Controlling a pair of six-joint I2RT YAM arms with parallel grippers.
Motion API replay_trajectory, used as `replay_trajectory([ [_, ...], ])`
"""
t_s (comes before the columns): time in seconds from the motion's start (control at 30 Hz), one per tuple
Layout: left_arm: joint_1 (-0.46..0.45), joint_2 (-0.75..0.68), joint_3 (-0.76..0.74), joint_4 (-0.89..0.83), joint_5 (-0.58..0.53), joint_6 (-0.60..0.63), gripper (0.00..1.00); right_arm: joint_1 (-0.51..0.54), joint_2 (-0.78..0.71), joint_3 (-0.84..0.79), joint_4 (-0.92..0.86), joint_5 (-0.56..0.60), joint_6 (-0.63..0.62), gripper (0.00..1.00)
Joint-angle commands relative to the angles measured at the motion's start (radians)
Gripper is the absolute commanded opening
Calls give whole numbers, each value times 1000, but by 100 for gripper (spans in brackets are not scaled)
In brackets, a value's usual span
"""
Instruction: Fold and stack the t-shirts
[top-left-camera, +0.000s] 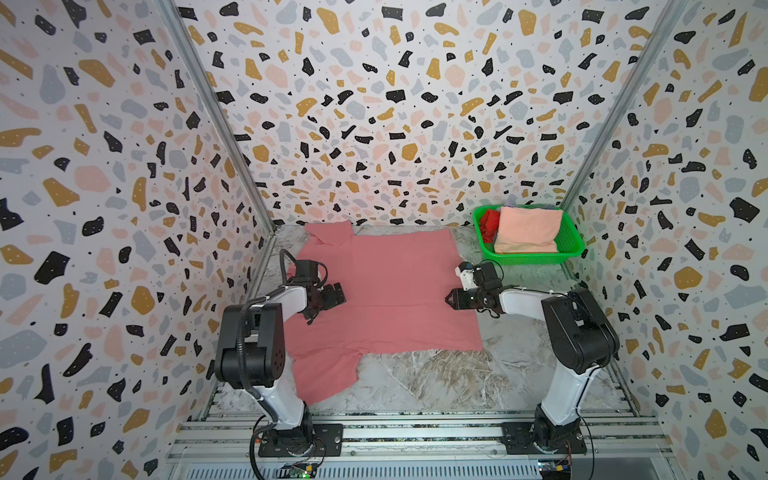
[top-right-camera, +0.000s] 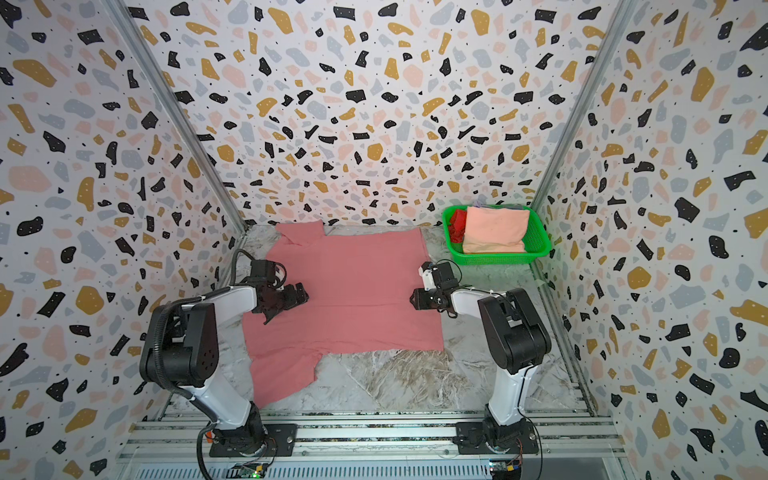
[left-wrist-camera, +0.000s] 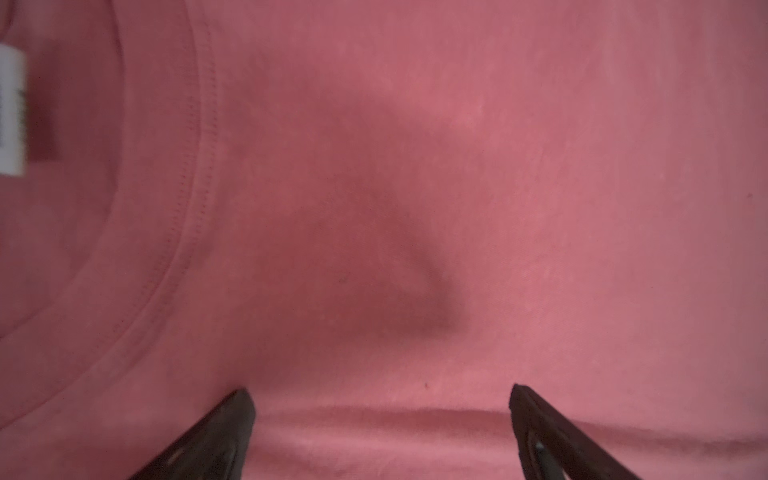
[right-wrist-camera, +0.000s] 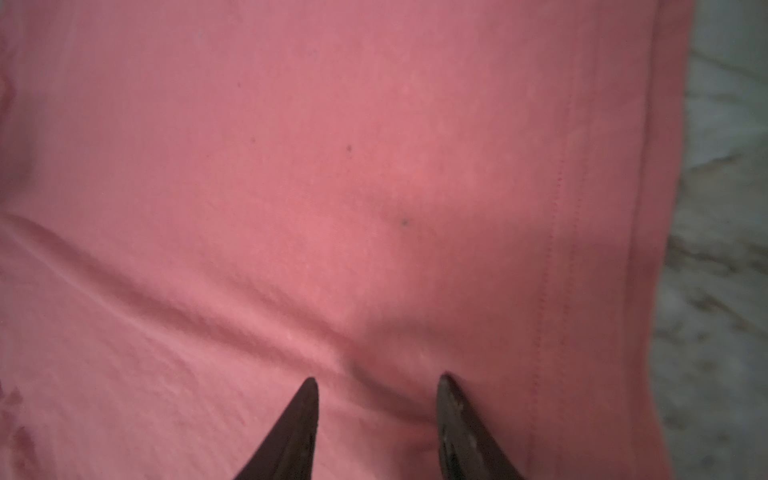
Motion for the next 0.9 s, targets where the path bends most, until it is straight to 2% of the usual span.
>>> replay_trajectory([
  [0.0, 11, 17, -32, -196, -35, -18, 97, -3, -24, -9, -141, 71, 5, 47],
  [0.1, 11, 19, 48, -178, -10, 1, 97, -2, -41, 43, -187, 52, -27, 48],
  [0.3, 11, 145, 405, -186, 16, 65, 97, -2, -41, 249, -147, 88, -100, 53],
  [0.47, 11, 365, 732, -187, 32, 78, 97, -33, 178, 573, -86, 55, -120, 54],
  [0.63, 14, 521, 924, -38, 12, 66, 97, -60, 429, 927, -79, 18, -78, 56],
  [0.77, 21, 631, 1072, -6, -38, 48, 97, -94, 559, 1089, -24, -49, 7, 57],
  [0.87, 29, 711, 1151, 6, -11, 13, 96, -112, 655, 1209, -27, -93, 53, 57],
])
